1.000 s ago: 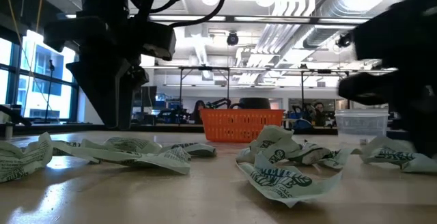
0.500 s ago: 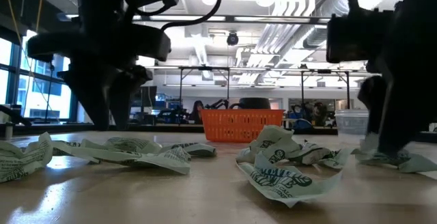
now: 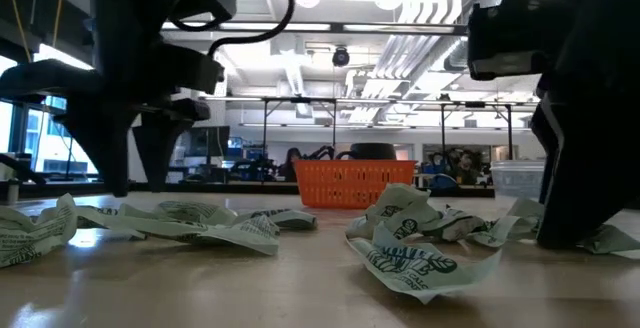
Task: Pick and place items into bin
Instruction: Put the white stevia packet into the orange bin
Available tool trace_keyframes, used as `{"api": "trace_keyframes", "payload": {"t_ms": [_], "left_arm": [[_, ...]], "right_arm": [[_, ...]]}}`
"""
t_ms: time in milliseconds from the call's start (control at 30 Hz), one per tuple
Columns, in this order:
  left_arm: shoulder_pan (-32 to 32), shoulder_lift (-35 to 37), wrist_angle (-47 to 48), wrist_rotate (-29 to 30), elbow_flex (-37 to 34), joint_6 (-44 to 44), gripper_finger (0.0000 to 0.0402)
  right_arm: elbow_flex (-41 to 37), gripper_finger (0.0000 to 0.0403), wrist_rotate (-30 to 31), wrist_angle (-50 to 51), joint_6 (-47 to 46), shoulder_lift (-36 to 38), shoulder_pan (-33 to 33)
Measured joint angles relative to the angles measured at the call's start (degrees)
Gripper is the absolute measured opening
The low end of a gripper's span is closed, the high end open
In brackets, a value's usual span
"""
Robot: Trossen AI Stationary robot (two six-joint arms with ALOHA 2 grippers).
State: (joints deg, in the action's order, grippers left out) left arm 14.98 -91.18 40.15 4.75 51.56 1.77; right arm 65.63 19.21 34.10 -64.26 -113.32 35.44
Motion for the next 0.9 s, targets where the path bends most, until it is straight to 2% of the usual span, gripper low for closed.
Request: {"api": "trace_keyframes", "payload": {"t_ms": [167, 200, 400, 500, 567, 633, 733, 900], "left_arm": [[-0.12, 2.37, -0.22, -3.06, -2.1, 4.6, 0.0238], [-0.12, 2.96, -0.78, -3.09, -2.65, 5.7, 0.0238], [-0.37, 7.21, -5.08, -3.08, -5.45, 13.23, 0.0238], [-0.34, 8.65, -7.38, -3.15, -6.28, 18.28, 0.0238], [-0.34, 9.53, -8.44, -4.22, -7.1, 21.57, 0.0238], [-0.21, 9.41, -12.5, -4.76, -7.44, 24.27, 0.0238], [0.5, 9.02, -14.4, -4.83, -7.98, 25.69, 0.0238], [1.14, 7.72, -21.21, -0.74, -7.84, 19.89, 0.0238]], "right_arm": [[-0.46, 0.0027, -2.19, -1.92, 2.99, 2.08, -3.08], [-0.47, 0.0015, -2.19, -2.08, 4.45, 2.96, -3.91], [-0.64, 0.005, 3.33, 1.45, 16.96, 10.17, -12.79], [-0.74, 0.0032, 3.94, 3.58, 26.73, 14.15, -18.72], [-0.77, 0.001, 4.63, 1.92, 34.16, 16.84, -23.13], [-0.52, 0.0008, 4.99, -0.63, 41.45, 18.55, -27.63], [-0.61, 0.0014, 2.69, -0.89, 49.24, 18.67, -33.43], [-0.56, 0.0016, -7.74, -7.53, 60.07, 17.33, -40.01]]}}
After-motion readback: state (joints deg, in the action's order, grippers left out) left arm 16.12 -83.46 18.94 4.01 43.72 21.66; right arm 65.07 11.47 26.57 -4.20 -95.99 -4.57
